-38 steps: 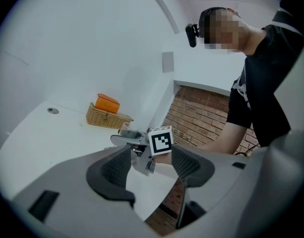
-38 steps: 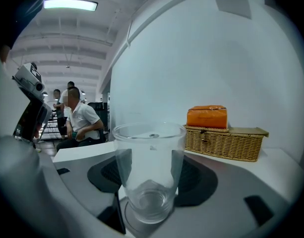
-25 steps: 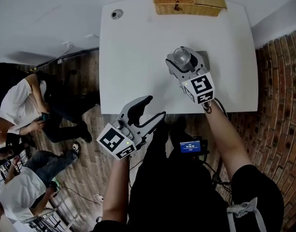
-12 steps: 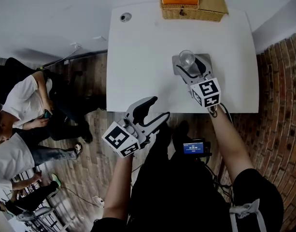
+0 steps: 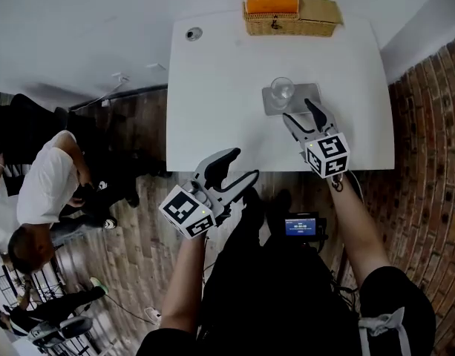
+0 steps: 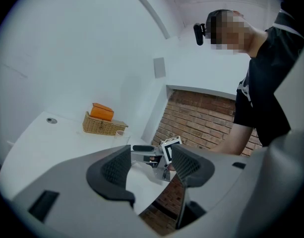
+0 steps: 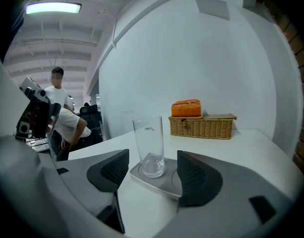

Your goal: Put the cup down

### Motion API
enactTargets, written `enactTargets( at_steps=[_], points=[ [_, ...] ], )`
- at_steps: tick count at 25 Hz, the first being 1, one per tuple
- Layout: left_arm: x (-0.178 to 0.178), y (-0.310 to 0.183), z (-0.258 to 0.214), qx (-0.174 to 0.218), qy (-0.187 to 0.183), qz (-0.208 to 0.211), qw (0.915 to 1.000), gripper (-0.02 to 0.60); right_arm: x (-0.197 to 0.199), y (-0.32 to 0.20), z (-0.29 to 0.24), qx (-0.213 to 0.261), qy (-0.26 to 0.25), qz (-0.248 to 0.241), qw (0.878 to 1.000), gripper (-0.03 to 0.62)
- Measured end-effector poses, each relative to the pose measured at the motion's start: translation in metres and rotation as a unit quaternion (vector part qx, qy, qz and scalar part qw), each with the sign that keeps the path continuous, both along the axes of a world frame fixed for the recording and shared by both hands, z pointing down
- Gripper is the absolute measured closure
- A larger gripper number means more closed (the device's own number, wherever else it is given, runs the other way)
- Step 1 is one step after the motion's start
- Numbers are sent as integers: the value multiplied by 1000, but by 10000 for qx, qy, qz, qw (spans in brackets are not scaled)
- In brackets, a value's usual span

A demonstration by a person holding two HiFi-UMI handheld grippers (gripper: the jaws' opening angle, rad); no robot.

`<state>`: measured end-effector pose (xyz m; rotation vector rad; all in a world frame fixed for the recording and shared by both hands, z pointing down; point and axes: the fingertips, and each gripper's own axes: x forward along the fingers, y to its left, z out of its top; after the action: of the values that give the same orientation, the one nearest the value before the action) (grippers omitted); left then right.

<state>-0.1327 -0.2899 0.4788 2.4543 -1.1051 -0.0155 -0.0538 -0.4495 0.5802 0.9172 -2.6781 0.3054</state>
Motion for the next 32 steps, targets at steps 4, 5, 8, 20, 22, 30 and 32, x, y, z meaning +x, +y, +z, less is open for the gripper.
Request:
enactTargets(
  at_steps=[4,5,8,20,22,30,32],
  points=[
    [4,4,-1,31,11,38,10000,319,17,8,-10,-128,-160,165,9997,301],
    [5,5,-2,40,19,44,10000,319,20,10,-13,-181,-234,218,9993,301],
    [5,7,-3,70,33,59,10000,319,30,16,-25,-358,-498,348,9975,301],
    [11,7,-23,375,-21,261,9990,319,54,47,-82,-314,-756,416,9958,344],
    [15,5,-26,401,11,302,9987,319,59,51,-94,-191,-749,431,9961,385],
    [31,-3,-38,662,50,466,9967,319,71,68,-133,182,-900,473,9947,528],
    [32,-1,-40,690,46,495,9964,319,71,75,-139,190,-922,447,9946,546]
  ],
)
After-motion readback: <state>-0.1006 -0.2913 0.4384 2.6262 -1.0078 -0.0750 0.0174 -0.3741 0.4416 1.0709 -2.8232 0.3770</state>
